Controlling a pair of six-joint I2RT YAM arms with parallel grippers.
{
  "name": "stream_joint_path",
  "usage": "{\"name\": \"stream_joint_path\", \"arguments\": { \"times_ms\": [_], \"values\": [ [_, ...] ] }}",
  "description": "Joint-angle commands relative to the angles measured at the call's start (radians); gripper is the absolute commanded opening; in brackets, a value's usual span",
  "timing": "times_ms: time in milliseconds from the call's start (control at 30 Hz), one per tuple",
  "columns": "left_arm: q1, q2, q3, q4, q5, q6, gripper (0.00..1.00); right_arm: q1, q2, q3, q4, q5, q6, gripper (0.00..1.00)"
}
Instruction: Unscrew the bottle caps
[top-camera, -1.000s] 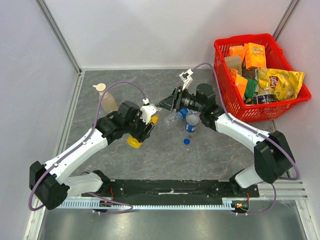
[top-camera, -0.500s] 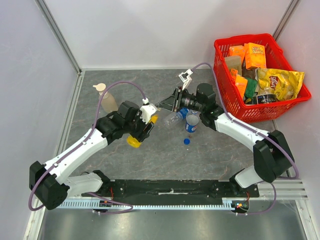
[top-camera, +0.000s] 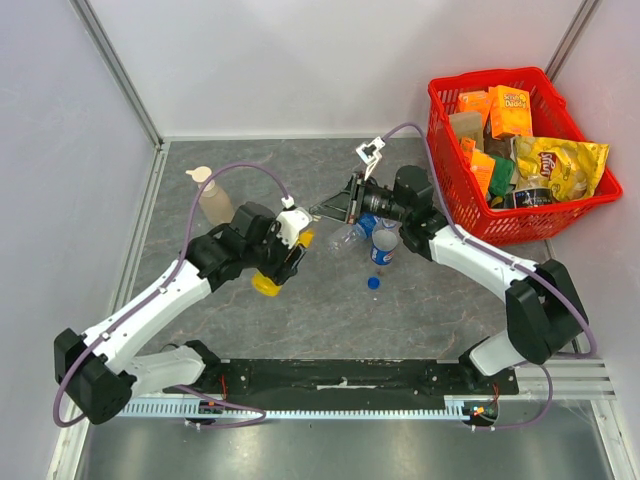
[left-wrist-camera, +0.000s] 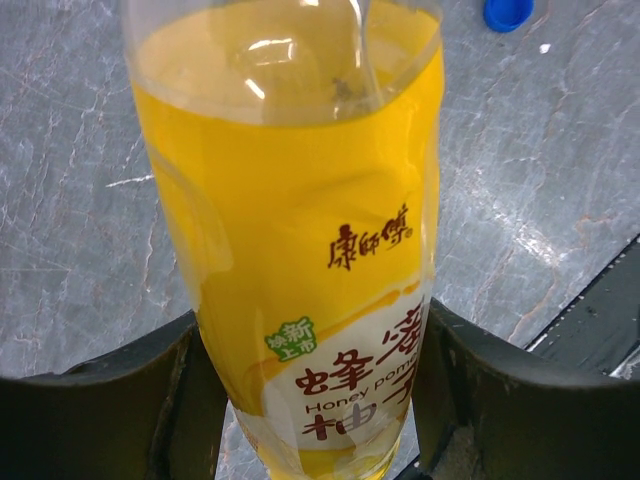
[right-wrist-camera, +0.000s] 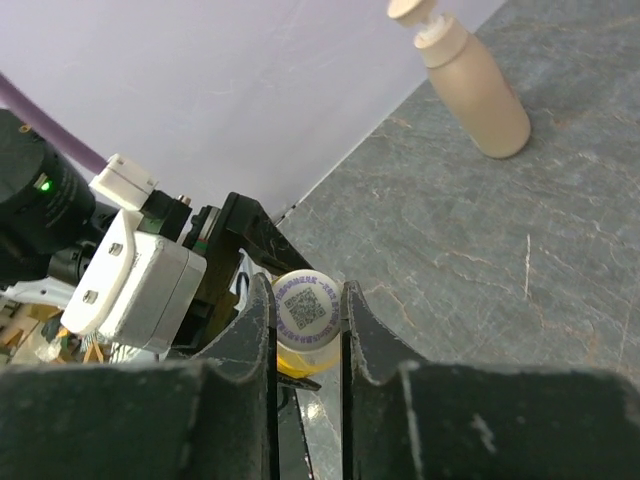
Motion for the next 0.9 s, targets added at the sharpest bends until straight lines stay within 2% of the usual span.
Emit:
{"name": "stream_joint_path", "arguments": {
  "times_ms": [0,200,533,733,867],
  "values": [
    [-0.003,-0.049,0.041,0.025,0.098,-0.012,0.02,0.014,-0.055,0.013,0.168,-0.145,0.009,0.00],
    [-0.003,-0.093,0.041,0.031,0.233,-0.001,0.02,0.014,-0.095,-0.028,0.312,-0.235,0.039,0.00],
    [-0.002,-0.107,0.070,0.021,0.517,0.037,0.02,0.023,-0.181,-0.073,0.428,-0.366,0.017,0.00],
    [-0.002,-0.110,0.093,0.004,0.673,0.073,0.02,0.030,-0.221,-0.125,0.596,-0.439,0.052,0.00],
    [-0.003,-0.109,0.106,-0.010,0.779,0.103,0.02,0.033,-0.233,-0.134,0.628,-0.478,0.046,0.00]
  ]
}}
